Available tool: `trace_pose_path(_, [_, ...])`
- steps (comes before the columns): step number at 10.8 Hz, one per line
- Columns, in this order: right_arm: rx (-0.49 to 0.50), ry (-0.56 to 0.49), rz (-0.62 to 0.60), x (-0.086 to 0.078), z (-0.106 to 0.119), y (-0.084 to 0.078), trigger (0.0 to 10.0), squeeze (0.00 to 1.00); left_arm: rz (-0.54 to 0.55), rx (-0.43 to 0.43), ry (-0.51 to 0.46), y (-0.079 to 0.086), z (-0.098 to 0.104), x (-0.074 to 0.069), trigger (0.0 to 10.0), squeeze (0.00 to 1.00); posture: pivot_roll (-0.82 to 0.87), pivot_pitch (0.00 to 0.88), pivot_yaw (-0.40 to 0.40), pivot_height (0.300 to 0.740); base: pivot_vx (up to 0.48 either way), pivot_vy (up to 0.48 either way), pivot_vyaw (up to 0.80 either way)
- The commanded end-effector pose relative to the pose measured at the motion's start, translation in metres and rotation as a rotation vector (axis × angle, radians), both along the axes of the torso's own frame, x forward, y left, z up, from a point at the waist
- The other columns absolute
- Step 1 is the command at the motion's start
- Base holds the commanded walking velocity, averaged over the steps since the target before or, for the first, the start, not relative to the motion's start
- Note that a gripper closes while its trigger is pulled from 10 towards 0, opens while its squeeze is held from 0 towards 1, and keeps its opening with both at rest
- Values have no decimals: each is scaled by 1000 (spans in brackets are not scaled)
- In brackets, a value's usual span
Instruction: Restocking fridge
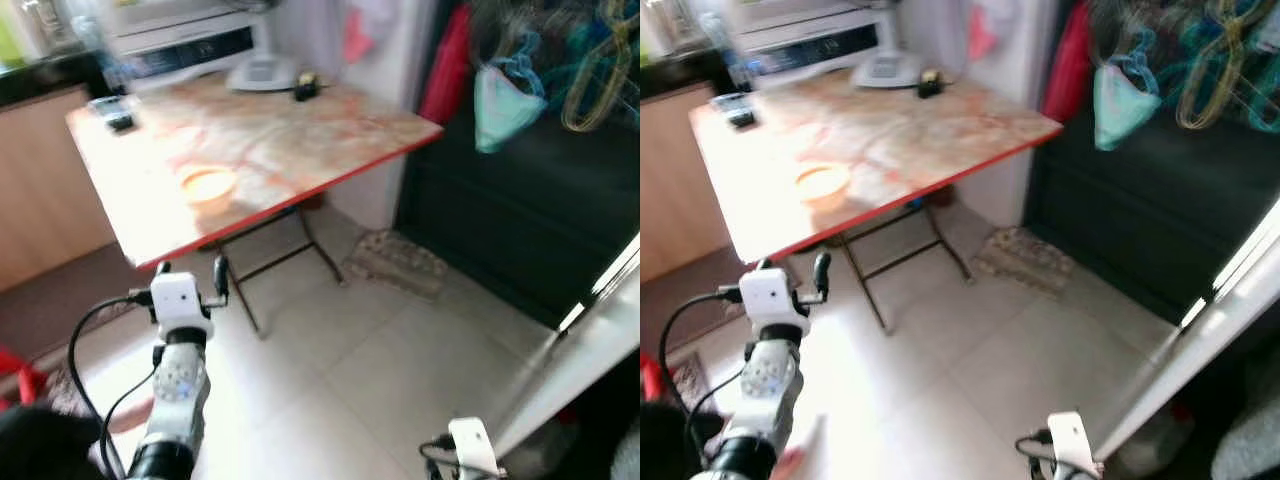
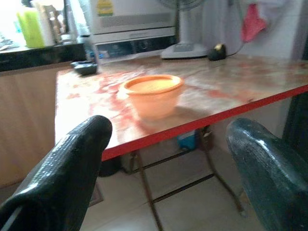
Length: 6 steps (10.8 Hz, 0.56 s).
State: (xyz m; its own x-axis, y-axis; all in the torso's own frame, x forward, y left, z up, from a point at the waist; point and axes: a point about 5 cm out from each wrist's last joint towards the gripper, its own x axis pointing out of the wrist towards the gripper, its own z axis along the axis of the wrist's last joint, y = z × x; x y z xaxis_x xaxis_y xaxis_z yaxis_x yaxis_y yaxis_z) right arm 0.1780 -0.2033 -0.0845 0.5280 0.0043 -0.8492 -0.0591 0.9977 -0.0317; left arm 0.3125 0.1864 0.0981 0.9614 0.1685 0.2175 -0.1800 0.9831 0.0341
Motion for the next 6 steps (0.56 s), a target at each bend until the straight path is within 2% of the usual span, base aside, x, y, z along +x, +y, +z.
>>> trace_pose_path(1, [0, -14, 12, 5, 2, 2, 10000, 0, 11, -7, 13, 5, -2, -2, 10000, 0, -79, 0, 34, 740, 334, 0, 800])
trace_pose_path(6, [-2, -6, 13, 4, 1, 1, 10000, 0, 16, -9, 7, 7, 2, 1, 10000, 0, -60, 0, 31, 740, 342, 0, 0])
